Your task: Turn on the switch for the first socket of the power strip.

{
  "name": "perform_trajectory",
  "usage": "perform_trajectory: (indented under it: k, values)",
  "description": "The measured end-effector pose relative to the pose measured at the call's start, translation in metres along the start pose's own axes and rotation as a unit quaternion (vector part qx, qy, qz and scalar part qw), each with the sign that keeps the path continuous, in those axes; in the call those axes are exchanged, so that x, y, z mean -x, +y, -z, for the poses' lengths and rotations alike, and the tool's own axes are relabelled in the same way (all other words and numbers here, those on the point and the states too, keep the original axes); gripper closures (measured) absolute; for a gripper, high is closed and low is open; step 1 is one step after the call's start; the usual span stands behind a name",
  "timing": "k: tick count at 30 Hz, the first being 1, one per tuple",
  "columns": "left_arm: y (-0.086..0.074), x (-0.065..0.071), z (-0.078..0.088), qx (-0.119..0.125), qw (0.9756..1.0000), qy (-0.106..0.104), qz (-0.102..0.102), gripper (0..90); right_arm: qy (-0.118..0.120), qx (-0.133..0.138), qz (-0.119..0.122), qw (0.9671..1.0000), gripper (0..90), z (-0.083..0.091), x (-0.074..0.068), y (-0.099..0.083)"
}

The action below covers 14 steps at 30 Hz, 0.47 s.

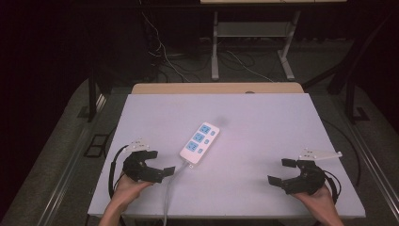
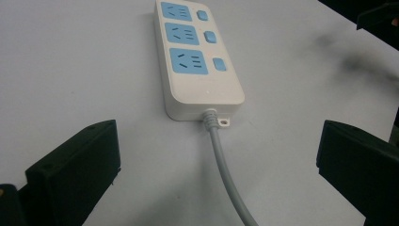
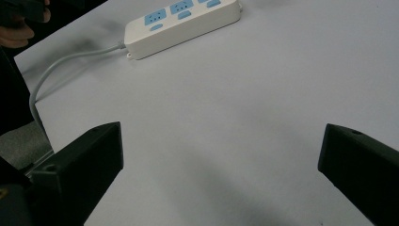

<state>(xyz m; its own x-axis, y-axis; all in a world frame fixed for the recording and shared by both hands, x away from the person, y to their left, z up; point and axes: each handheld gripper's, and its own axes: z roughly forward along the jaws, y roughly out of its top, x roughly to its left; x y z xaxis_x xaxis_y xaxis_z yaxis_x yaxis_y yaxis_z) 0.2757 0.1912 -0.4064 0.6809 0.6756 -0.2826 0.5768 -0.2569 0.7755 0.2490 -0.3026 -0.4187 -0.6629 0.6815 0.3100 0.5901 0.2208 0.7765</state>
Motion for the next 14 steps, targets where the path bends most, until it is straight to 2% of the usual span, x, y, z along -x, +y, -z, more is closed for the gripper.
perform_trajectory:
  k: [7, 14]
  values:
    - [-0.013, 0.006, -0.003, 0.006, 1.0, 0.0, -0.007, 0.0, 0.0, -0.001, -0.001, 1.0, 0.2, 0.0, 0.0, 0.0]
    - [-0.019, 0.012, -0.003, 0.013, 0.9998, 0.003, -0.013, 0.0, 0.005, 0.0, -0.005, 1.0, 0.2, 0.001, -0.001, -0.001]
